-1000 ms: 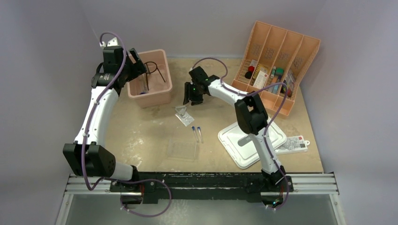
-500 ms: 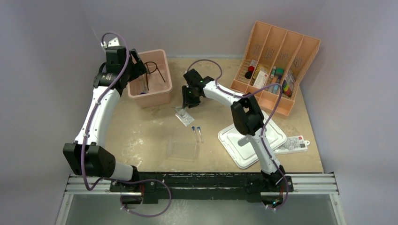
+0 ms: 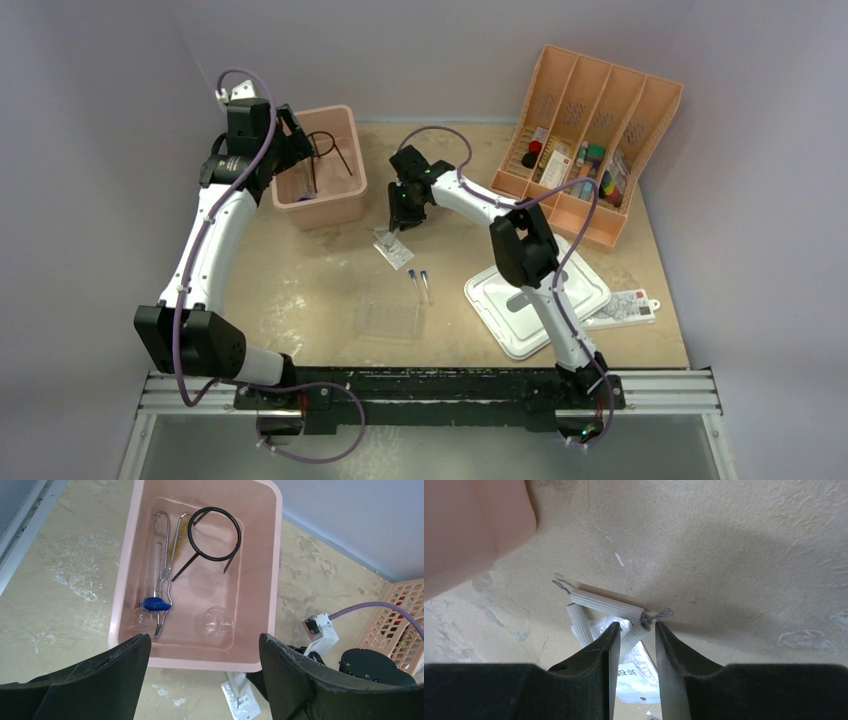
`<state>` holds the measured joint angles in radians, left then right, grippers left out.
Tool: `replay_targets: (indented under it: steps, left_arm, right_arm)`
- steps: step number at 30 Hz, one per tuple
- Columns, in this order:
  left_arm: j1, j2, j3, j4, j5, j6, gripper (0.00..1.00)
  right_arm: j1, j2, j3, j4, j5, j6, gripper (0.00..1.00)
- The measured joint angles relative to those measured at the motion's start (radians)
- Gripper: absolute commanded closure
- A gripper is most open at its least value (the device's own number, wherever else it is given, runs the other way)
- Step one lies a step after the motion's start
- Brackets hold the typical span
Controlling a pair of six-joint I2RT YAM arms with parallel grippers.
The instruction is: Organize the chemistry lab equipment
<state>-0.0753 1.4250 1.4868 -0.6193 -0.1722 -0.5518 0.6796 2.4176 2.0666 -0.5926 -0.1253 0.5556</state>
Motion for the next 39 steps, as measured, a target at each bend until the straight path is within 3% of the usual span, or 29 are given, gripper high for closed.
replay_targets:
  steps: [6, 13, 21, 26, 34, 39]
  left_arm:
    - [0.000, 0.000, 0.000, 0.000, 0.000, 0.000, 0.22]
    - [-0.005, 0.000, 0.000, 0.000, 0.000, 0.000, 0.22]
    - [-0.006, 0.000, 0.000, 0.000, 0.000, 0.000, 0.22]
    - [-0.006, 0.000, 0.000, 0.000, 0.000, 0.000, 0.22]
    - [-0.006, 0.000, 0.000, 0.000, 0.000, 0.000, 0.22]
    - [-0.006, 0.000, 0.000, 0.000, 0.000, 0.008, 0.22]
  right_arm:
    - [0.000, 0.038, 0.060, -0.019, -0.021, -0.006, 0.72]
    - [0.004, 0.043, 0.072, -0.041, 0.022, -0.031, 0.88]
    - [0.012, 0.007, 0.032, -0.045, 0.119, -0.076, 0.91]
    - [-0.019, -0.063, -0.077, -0.032, 0.163, -0.155, 0.87]
    - [-0.113, -0.135, -0.186, -0.039, 0.149, -0.254, 0.65]
    - [-0.107, -0.132, -0.186, -0.072, 0.153, -0.226, 0.63]
